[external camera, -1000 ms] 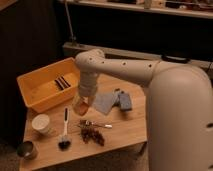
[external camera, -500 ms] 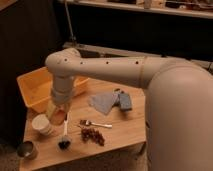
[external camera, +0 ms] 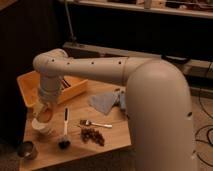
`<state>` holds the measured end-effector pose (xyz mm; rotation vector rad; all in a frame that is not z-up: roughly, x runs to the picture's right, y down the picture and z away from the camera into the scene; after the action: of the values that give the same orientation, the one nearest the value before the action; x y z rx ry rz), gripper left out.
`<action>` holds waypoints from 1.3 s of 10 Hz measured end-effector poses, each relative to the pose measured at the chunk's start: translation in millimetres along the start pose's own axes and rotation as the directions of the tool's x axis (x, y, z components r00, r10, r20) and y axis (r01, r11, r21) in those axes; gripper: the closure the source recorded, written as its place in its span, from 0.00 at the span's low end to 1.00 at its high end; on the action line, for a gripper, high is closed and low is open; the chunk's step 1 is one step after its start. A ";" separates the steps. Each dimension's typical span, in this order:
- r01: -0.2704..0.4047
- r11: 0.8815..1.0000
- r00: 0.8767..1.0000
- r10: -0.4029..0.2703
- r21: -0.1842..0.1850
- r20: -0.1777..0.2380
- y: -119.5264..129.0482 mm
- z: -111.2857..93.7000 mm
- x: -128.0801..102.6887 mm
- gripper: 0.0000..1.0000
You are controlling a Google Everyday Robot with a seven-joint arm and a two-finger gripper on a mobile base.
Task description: Place apple in paper cup
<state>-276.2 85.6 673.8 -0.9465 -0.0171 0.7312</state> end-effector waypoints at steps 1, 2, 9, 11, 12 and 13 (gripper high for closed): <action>0.022 1.000 1.000 -0.022 -0.009 -0.009 2.6 3.5 -3.0 1.00; 0.042 0.999 0.999 -0.042 -0.018 -0.013 6.3 6.6 -6.6 1.00; 0.081 0.996 0.996 -0.083 -0.035 -0.046 7.1 42.3 -21.4 0.97; 0.065 0.997 0.997 -0.067 -0.040 -0.040 3.6 43.3 -26.3 0.78; 0.066 0.997 0.997 -0.067 -0.041 -0.039 4.7 44.5 -27.7 0.69; 0.071 0.997 0.997 -0.072 -0.042 -0.034 8.8 43.4 -31.2 0.57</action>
<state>-318.8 102.6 702.5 -0.9927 -0.0343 0.6495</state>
